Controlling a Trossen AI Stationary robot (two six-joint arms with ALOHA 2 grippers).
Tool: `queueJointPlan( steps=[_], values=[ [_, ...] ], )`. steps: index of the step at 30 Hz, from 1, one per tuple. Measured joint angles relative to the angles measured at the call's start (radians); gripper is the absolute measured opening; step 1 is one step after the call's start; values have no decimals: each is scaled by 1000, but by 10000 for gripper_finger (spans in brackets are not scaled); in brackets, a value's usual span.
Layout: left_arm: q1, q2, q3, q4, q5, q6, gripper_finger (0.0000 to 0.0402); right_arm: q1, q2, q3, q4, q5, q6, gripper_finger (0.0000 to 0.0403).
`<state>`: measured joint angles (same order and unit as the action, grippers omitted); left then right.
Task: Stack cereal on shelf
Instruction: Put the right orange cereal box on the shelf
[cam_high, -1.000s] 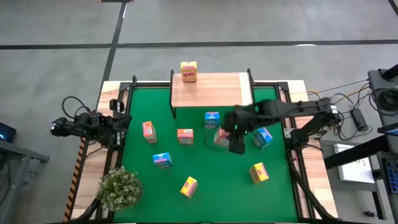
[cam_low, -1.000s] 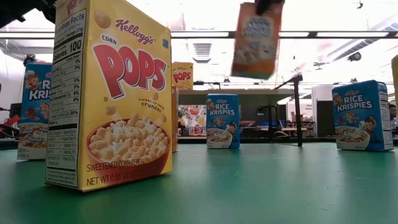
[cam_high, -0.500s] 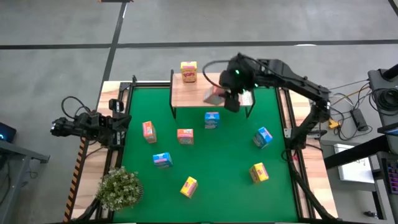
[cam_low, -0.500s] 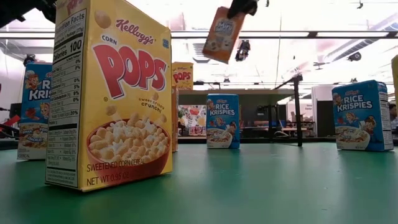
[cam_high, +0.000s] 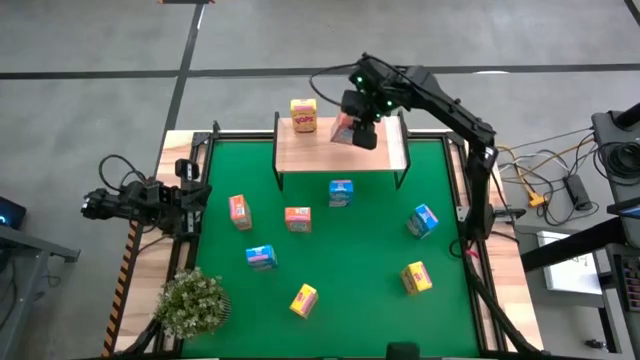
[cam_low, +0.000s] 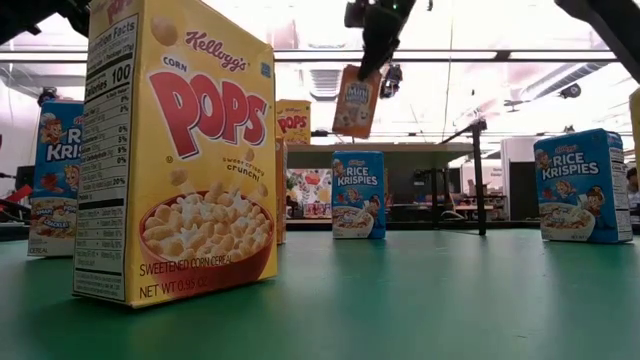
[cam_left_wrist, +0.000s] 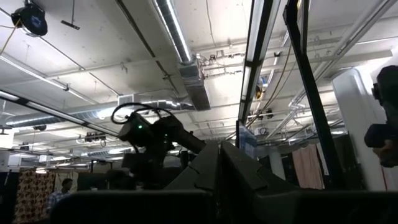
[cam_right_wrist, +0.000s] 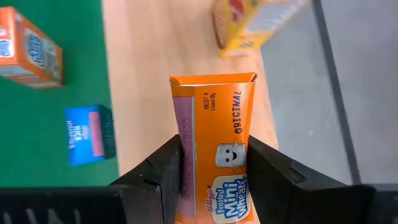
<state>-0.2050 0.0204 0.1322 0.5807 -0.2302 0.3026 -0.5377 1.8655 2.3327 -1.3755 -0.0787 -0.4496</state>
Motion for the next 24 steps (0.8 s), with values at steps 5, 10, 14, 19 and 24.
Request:
queueJointPlan(
  steps=[5,10,14,19,24],
  values=[
    [0,0,0,-2,0,0,0,-27,15,-1,12,-2,-15,145],
    [0,0,0,-1,0,0,0,-31,38,-1,27,-4,-16,146],
    [0,0,0,-1,0,0,0,-32,62,-1,29,0,-9,161],
    [0,0,0,-1,0,0,0,-32,86,-1,35,0,-8,191],
    [0,0,0,-1,0,0,0,-33,94,-1,60,1,-7,218]
  ],
)
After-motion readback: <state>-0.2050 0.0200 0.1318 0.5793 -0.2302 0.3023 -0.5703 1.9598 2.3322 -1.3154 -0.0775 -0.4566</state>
